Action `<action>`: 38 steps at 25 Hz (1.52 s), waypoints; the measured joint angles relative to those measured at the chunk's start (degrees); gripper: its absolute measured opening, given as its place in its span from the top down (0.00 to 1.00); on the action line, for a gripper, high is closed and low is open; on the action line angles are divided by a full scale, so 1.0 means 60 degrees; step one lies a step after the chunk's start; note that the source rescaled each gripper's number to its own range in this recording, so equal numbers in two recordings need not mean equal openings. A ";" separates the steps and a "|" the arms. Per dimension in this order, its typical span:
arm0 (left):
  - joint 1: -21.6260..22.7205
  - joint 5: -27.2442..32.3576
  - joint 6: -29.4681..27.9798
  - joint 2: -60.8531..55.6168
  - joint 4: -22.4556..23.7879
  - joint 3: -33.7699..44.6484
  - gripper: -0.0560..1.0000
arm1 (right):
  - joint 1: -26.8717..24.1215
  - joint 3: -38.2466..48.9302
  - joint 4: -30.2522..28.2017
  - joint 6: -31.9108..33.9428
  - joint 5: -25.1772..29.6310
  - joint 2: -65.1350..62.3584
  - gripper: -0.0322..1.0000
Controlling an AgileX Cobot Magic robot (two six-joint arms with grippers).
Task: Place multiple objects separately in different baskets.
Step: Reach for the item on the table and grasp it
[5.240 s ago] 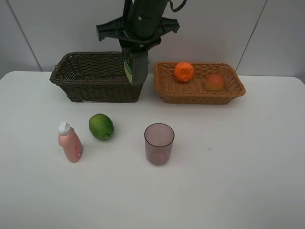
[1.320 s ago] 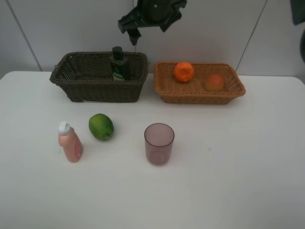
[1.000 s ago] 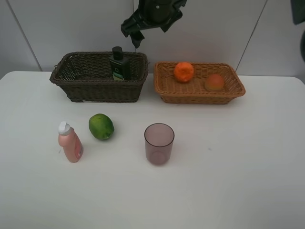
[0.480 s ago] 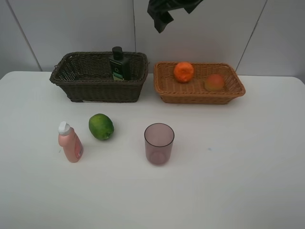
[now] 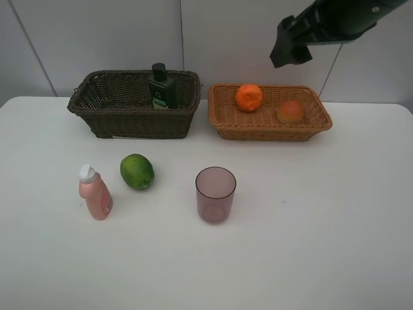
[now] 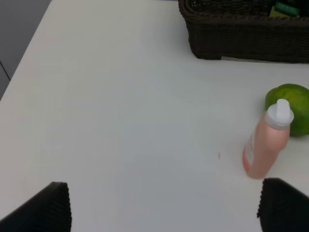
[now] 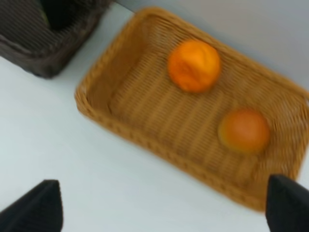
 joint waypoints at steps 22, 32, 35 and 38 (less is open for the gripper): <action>0.0000 0.0000 0.0000 0.0000 0.0000 0.0000 0.00 | -0.3935 0.4015 0.0883 0.0131 0.2127 -0.7124 0.12; 0.0000 0.0000 0.0000 0.0000 0.0000 0.0000 0.00 | -0.4531 0.4403 0.1207 0.0172 0.3704 -0.9586 0.12; 0.0000 0.0000 0.0000 0.0000 0.0000 0.0000 0.00 | -0.4531 0.4438 0.1275 0.0182 0.3823 -1.0242 0.12; 0.0000 0.0000 0.0000 0.0000 0.0000 0.0000 0.00 | -0.4531 0.4734 0.1340 0.0188 0.3806 -1.1118 0.12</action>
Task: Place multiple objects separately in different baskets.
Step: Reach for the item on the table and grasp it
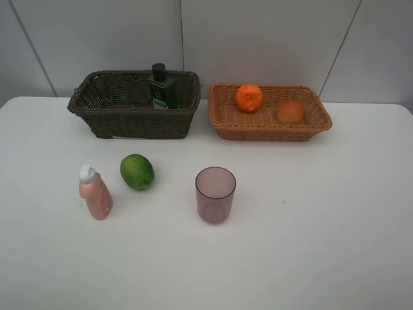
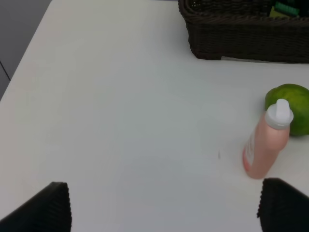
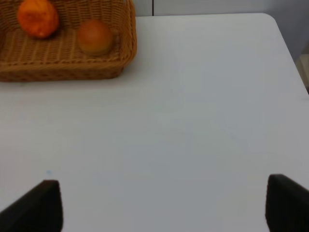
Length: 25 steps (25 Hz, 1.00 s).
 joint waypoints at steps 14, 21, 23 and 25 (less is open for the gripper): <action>0.0000 0.0000 0.0000 0.0000 0.0000 0.0000 0.00 | 0.0000 0.1669 0.0415 -0.0140 -0.0847 -0.1880 0.12; 0.0000 0.0000 0.0000 0.0000 0.0000 0.0000 0.00 | 0.0091 0.1669 0.0423 -0.0177 -0.0878 -0.1880 0.19; 0.0000 0.0000 0.0000 0.0000 0.0000 0.0000 0.00 | 0.0091 0.1669 0.0423 -0.0177 -0.0895 -0.1880 0.20; 0.0000 0.0000 0.0000 0.0000 0.0000 0.0000 0.00 | 0.0091 0.1669 0.0423 -0.0177 -0.0903 -0.1880 0.20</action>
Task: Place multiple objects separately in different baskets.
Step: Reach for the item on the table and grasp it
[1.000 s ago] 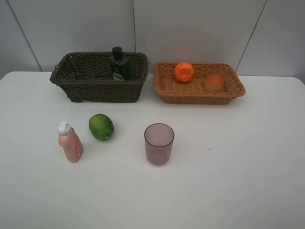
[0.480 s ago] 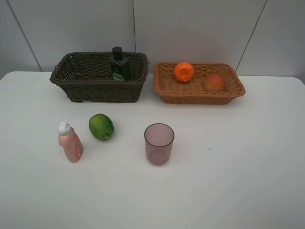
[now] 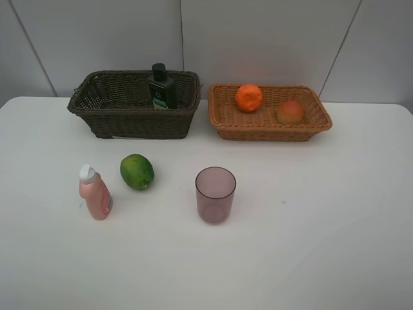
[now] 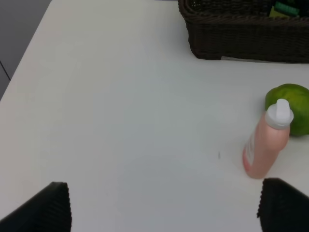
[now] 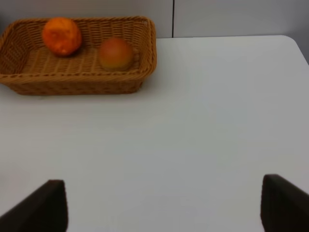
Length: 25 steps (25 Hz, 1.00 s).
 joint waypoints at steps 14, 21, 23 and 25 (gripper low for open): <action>0.0000 0.0000 0.0000 0.0000 0.0000 0.0000 0.00 | -0.0010 0.0000 0.0000 0.0000 0.0000 0.0000 0.14; 0.0000 0.0000 0.0000 0.0000 0.0000 0.0000 0.00 | -0.0010 0.0000 0.0000 0.0010 0.0000 0.0000 0.14; 0.0000 0.0000 0.0000 0.0000 0.0000 0.0000 0.00 | -0.0010 0.0000 0.0000 0.0010 0.0000 0.0000 0.14; 0.0000 0.0000 0.0000 0.0000 0.0000 0.0000 0.00 | -0.0010 0.0000 0.0000 0.0010 0.0000 0.0000 0.14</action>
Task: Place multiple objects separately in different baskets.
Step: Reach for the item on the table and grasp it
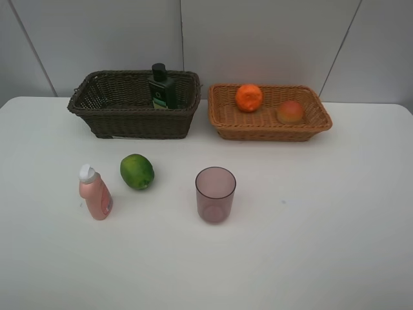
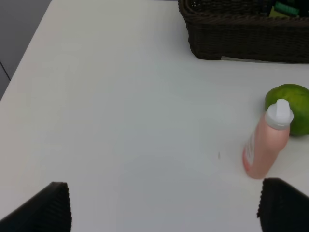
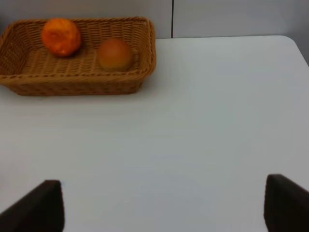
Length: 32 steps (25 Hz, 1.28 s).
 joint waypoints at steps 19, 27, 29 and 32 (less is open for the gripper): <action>0.0000 0.0000 0.0000 0.0000 0.0000 0.0000 0.00 | 0.0000 0.0000 0.0000 0.0010 0.0000 0.0000 0.14; 0.0000 0.0000 0.0000 0.0000 0.0000 0.0000 0.00 | 0.0000 0.0000 0.0000 0.0010 -0.0003 0.0000 0.14; 0.0000 0.0000 0.0000 0.0000 0.0000 0.0000 0.00 | 0.0000 0.0000 0.0000 0.0022 -0.0003 0.0000 0.14; 0.0000 0.0000 0.0113 0.0000 0.0100 0.0000 0.00 | 0.0000 0.0000 0.0000 0.0022 -0.0003 0.0000 0.14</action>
